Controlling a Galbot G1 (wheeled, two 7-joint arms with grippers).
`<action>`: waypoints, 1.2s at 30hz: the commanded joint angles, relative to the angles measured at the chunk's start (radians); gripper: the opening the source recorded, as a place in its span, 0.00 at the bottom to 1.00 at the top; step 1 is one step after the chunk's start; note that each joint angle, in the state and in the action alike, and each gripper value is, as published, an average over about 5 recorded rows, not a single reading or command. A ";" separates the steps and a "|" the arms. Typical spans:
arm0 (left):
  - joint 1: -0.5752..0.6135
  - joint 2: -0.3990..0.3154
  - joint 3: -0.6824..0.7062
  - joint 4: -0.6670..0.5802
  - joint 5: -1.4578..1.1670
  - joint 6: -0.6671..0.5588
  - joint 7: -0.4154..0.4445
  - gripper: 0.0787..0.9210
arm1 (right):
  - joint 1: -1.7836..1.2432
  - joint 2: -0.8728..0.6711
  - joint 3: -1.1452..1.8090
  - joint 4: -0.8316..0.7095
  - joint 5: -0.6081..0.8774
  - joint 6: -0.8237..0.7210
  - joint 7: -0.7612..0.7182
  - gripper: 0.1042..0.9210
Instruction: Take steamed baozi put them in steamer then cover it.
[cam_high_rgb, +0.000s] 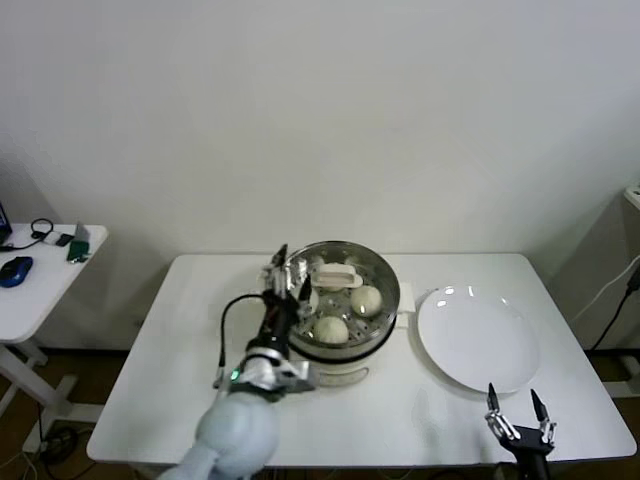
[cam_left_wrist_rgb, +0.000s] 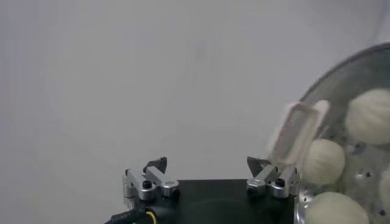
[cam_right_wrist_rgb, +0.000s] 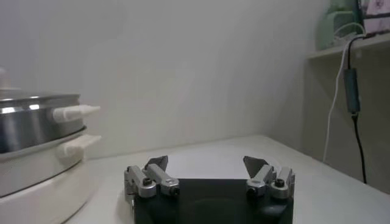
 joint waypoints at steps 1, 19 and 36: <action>0.276 0.065 -0.549 -0.061 -0.985 -0.322 -0.097 0.88 | 0.019 0.009 -0.001 0.039 -0.077 -0.039 0.015 0.88; 0.465 -0.022 -0.581 0.278 -1.145 -0.685 0.000 0.88 | 0.058 -0.011 -0.023 -0.030 -0.106 -0.038 -0.007 0.88; 0.466 -0.042 -0.543 0.294 -1.110 -0.705 0.001 0.88 | 0.075 -0.001 -0.035 -0.052 -0.144 -0.031 -0.002 0.88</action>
